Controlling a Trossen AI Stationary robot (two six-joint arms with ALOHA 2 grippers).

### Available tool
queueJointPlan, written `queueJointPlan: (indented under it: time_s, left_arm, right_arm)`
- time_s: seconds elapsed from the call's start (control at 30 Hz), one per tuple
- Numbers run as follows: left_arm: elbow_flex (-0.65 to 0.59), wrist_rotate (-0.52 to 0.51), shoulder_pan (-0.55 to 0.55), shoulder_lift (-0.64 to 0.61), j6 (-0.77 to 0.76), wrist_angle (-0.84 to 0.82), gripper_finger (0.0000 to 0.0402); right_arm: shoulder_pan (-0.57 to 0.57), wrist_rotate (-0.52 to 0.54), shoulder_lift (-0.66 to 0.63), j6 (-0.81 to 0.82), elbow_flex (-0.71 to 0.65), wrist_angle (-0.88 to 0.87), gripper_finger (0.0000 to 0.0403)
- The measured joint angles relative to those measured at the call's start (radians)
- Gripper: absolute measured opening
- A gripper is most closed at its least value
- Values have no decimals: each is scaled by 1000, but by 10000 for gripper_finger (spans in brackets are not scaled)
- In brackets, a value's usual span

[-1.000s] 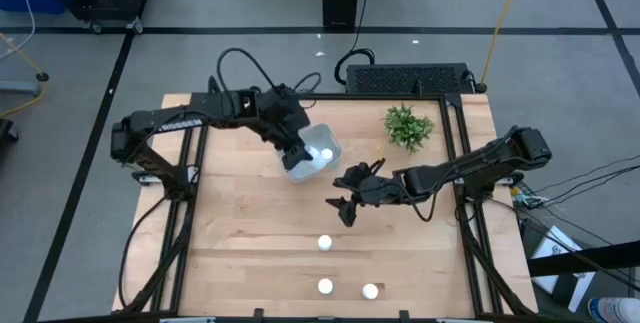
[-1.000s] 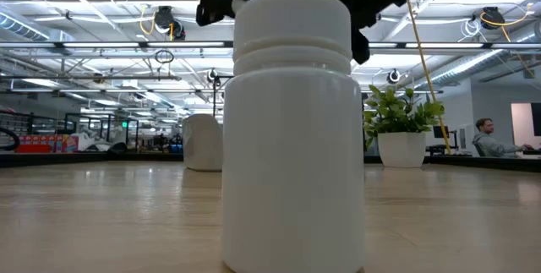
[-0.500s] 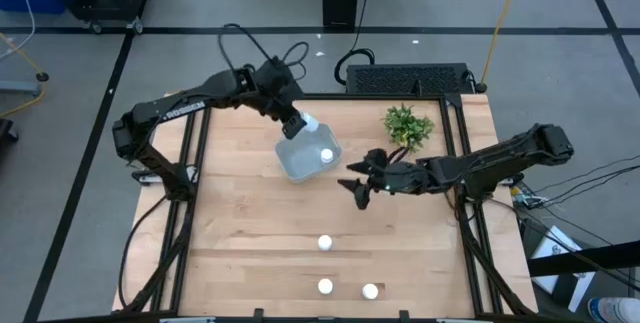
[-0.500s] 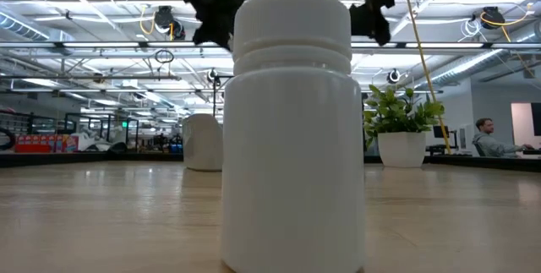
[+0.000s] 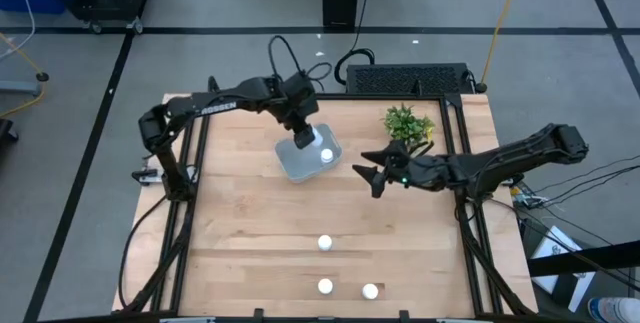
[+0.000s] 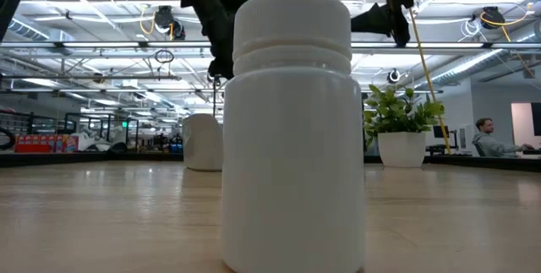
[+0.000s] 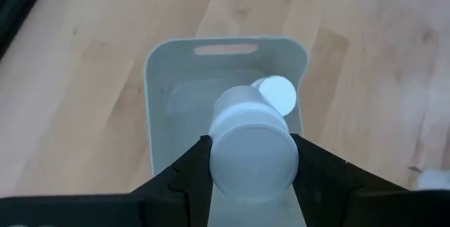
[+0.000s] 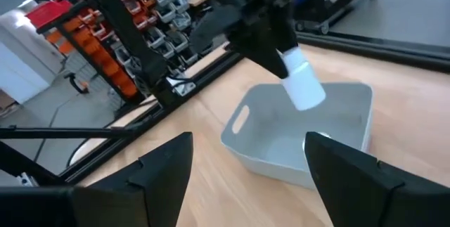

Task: Pick and place pill bottles into a basket
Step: Put the white pill bottle into the gray bin

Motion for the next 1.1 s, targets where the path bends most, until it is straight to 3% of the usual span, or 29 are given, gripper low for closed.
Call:
queueJointPlan:
  time_s: [0.3, 0.5, 0.8, 1.1]
  left_arm:
    - [23, -36, -2, 80, 81, -88, 166]
    - [111, -52, 1, 158, 144, -140, 165]
    - [293, -61, 27, 301, 187, -258, 166]
    - [310, -38, 24, 342, 192, -274, 169]
  right_arm:
    - [0, 3, 5, 6, -50, 130, 266]
    - [0, 1, 5, -20, -88, 250, 269]
    - [0, 0, 5, -21, -90, 255, 266]
    - [0, 0, 5, -21, -90, 254, 270]
